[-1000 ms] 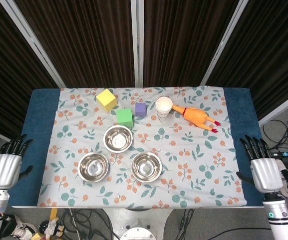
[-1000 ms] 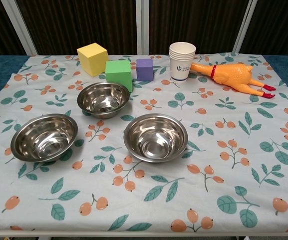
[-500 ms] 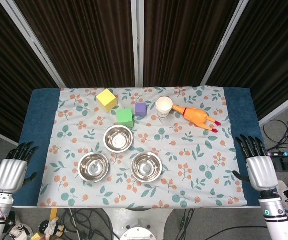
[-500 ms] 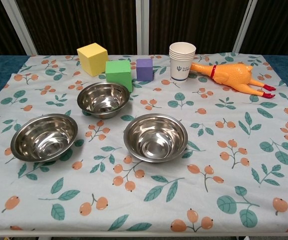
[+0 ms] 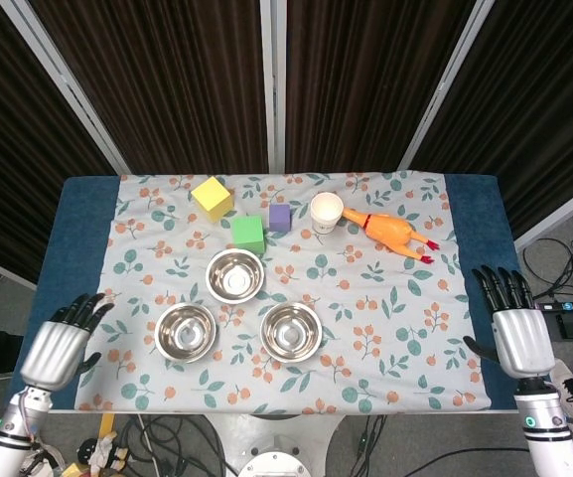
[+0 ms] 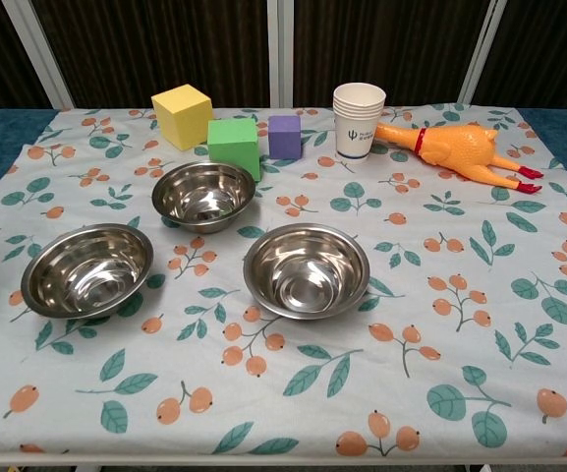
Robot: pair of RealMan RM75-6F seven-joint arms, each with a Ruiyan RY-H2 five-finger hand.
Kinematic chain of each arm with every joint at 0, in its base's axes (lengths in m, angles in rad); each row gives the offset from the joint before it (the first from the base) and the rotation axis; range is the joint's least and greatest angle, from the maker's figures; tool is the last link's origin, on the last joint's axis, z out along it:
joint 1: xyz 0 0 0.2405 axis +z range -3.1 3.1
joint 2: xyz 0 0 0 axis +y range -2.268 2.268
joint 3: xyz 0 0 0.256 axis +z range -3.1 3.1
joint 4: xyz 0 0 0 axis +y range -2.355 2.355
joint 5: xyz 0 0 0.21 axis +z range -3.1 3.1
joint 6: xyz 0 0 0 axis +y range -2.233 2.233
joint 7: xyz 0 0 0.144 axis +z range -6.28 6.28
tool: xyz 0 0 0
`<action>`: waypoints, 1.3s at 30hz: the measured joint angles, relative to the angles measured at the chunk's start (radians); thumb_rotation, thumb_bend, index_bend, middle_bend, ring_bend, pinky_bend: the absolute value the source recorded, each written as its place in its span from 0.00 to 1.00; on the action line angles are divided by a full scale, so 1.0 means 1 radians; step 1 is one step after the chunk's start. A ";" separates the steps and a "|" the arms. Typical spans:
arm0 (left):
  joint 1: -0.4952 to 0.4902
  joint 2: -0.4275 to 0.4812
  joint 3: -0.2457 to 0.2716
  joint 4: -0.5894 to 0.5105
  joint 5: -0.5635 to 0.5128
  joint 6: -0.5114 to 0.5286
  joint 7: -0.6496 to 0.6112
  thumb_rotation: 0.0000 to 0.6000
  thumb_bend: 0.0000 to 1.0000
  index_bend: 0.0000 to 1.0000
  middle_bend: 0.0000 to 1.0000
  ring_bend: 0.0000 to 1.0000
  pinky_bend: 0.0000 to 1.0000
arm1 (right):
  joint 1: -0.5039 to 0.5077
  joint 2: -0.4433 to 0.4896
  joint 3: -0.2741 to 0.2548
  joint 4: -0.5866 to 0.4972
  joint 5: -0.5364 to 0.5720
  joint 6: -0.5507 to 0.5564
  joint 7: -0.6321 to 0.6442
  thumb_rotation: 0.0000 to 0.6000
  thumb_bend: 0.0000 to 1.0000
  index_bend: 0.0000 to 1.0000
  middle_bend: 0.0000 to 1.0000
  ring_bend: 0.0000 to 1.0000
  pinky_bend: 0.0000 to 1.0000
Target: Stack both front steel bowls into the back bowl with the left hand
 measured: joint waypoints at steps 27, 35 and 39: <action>-0.064 -0.139 0.037 -0.126 -0.074 -0.145 0.198 1.00 0.24 0.41 0.46 0.41 0.59 | 0.072 -0.026 0.014 -0.002 0.035 -0.091 -0.083 1.00 0.00 0.02 0.09 0.01 0.09; -0.096 -0.142 0.077 -0.020 0.097 -0.125 0.163 1.00 0.25 0.41 0.45 0.39 0.54 | 0.069 -0.035 0.007 0.000 0.034 -0.081 -0.083 1.00 0.00 0.02 0.09 0.01 0.09; -0.117 -0.157 0.079 0.019 0.111 -0.147 0.175 1.00 0.26 0.41 0.45 0.39 0.54 | 0.069 -0.032 0.008 0.000 0.039 -0.081 -0.084 1.00 0.00 0.02 0.09 0.01 0.09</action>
